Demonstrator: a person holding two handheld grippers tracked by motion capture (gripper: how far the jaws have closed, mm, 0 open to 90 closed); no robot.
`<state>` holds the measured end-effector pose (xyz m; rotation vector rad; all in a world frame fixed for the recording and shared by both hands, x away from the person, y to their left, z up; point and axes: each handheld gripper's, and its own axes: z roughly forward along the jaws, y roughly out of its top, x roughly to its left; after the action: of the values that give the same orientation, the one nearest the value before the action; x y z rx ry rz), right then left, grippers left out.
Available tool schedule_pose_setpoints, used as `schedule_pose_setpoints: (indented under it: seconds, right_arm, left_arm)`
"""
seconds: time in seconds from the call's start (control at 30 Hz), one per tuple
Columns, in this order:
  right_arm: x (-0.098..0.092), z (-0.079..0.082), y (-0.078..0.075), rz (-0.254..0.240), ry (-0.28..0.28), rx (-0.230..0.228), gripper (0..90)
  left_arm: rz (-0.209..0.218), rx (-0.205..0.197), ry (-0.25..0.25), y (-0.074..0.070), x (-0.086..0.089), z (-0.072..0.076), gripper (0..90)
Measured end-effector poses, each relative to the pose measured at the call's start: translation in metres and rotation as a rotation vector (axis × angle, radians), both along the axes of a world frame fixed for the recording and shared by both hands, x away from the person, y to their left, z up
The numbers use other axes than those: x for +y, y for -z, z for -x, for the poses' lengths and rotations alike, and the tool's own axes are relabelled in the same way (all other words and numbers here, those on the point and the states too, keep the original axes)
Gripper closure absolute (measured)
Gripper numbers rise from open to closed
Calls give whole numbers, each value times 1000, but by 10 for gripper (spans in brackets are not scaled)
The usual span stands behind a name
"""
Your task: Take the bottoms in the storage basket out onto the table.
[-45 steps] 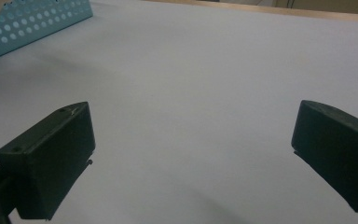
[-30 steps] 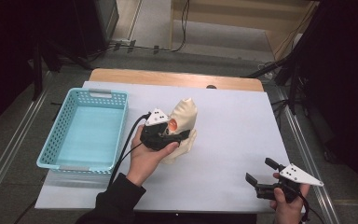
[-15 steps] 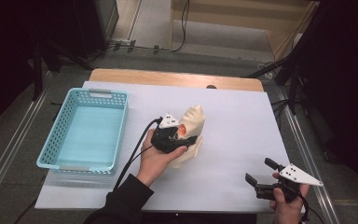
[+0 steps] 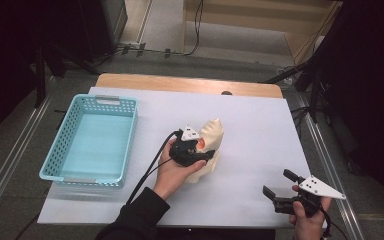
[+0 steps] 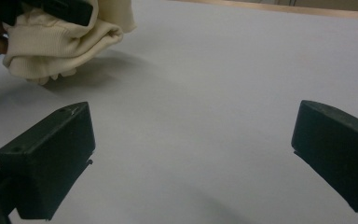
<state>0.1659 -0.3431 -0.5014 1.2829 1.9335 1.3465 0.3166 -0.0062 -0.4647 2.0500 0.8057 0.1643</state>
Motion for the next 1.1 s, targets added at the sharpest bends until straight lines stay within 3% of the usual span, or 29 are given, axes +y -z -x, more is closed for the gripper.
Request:
schedule_pose_setpoints:
  seconds: [0.17,0.37,0.6,0.8,1.1]
  right_arm:
    - [0,0,0,1,-1,0,0]
    - [0,0,0,-3,0,0,0]
    - [0,0,0,-1,-1,-1,0]
    - [-2,1,-1,-4,6,-2,0]
    - [0,1,-1,-1,3,-1,0]
  left_arm:
    - [-14,26,-8,4,-2,-1,356]
    - [-25,13,2,4,-5,1,267]
    - [6,8,-9,-2,-2,2,156]
    - [44,-23,1,-11,2,6,93]
    - [64,-37,3,-22,9,10,0]
